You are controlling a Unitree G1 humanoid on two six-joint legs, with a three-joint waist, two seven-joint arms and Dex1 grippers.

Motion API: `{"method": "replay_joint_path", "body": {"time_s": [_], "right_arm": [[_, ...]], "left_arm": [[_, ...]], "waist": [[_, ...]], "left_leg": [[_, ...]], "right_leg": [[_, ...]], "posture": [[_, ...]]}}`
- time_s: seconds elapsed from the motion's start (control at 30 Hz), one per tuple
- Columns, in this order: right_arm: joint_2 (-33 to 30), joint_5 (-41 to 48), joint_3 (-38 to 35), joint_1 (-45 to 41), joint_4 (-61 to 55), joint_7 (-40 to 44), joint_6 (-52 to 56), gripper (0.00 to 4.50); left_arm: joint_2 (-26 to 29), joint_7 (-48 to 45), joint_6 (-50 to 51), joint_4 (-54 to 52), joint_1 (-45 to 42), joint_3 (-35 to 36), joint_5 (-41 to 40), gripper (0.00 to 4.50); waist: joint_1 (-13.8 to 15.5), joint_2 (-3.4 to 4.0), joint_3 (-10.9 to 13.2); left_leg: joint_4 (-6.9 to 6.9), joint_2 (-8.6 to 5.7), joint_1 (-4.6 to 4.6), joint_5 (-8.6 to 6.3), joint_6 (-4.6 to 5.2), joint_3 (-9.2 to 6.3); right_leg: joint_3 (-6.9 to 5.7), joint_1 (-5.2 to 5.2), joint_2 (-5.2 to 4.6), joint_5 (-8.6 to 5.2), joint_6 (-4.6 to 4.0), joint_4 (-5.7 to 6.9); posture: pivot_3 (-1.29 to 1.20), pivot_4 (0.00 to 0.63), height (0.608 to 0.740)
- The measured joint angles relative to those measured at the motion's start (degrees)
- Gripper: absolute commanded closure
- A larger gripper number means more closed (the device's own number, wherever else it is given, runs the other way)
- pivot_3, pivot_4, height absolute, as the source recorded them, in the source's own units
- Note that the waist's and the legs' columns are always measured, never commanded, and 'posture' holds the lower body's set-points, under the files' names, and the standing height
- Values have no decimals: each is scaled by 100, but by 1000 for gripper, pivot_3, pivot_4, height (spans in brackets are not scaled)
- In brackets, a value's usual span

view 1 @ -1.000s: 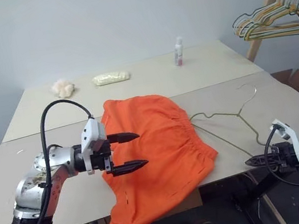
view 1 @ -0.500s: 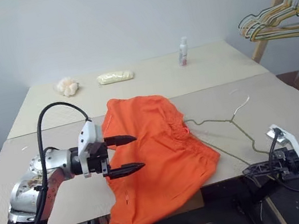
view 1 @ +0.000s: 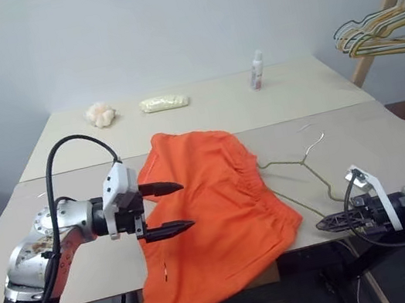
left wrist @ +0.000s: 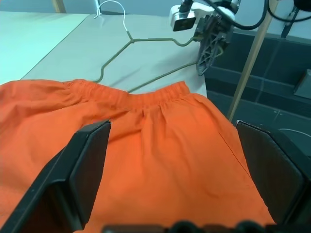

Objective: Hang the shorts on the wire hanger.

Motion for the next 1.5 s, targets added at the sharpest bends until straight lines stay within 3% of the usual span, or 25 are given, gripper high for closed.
{"method": "replay_joint_path", "body": {"time_s": [0.3, 0.7, 1.03, 1.2, 1.33, 1.5], "right_arm": [[1013, -557, 210, -1234, 1564, -643, -71, 4500], [840, -363, 893, -1146, 1202, 116, 55, 4500], [1727, -784, 349, -1762, 2206, -653, -394, 4500], [1681, -1056, 31, -1574, 863, -1137, -1209, 4500], [1593, -1397, 16, -1593, -388, -1477, -1980, 4500], [1374, -1990, 729, -2077, -1274, -1449, -2679, 4500]], "left_arm": [[29, 6, 0, -26, -44, 5, -6, 30], [57, 5, -45, -36, 31, 26, 4, 30], [59, -4, -64, -37, 64, 36, 7, 30], [66, -12, -124, 108, -123, 25, 69, 30], [52, -96, -378, 705, -786, -10, 314, 30], [-7, -399, -1045, 2103, -2127, -154, 840, 30]], "waist": [[-13, -3, 1], [44, -3, 1], [-2, -3, 0], [-21, -1, 0], [-30, -2, 0], [-73, -3, 0]], "left_leg": [[-5, -2, 2, 0, -1, 3], [-4, -4, -35, 1, -2, 4], [-4, -11, -63, 6, -8, 4], [-4, -12, -70, 8, -11, 3], [-4, -14, -65, 8, -11, 4], [-2, -18, -68, 10, -14, 4]], "right_leg": [[5, -7, 0, 1, -1, 2], [4, -49, -1, 1, -1, 9], [7, -82, -3, 2, -3, 18], [8, -96, -3, 2, -2, 28], [7, -91, 0, 2, -2, 27], [3, -95, 1, 2, -2, 24]], "posture": [[-118, 0, 740], [-110, 0, 740], [-115, 0, 740], [-133, 0, 740], [-151, 0, 740], [-168, 0, 740]]}}
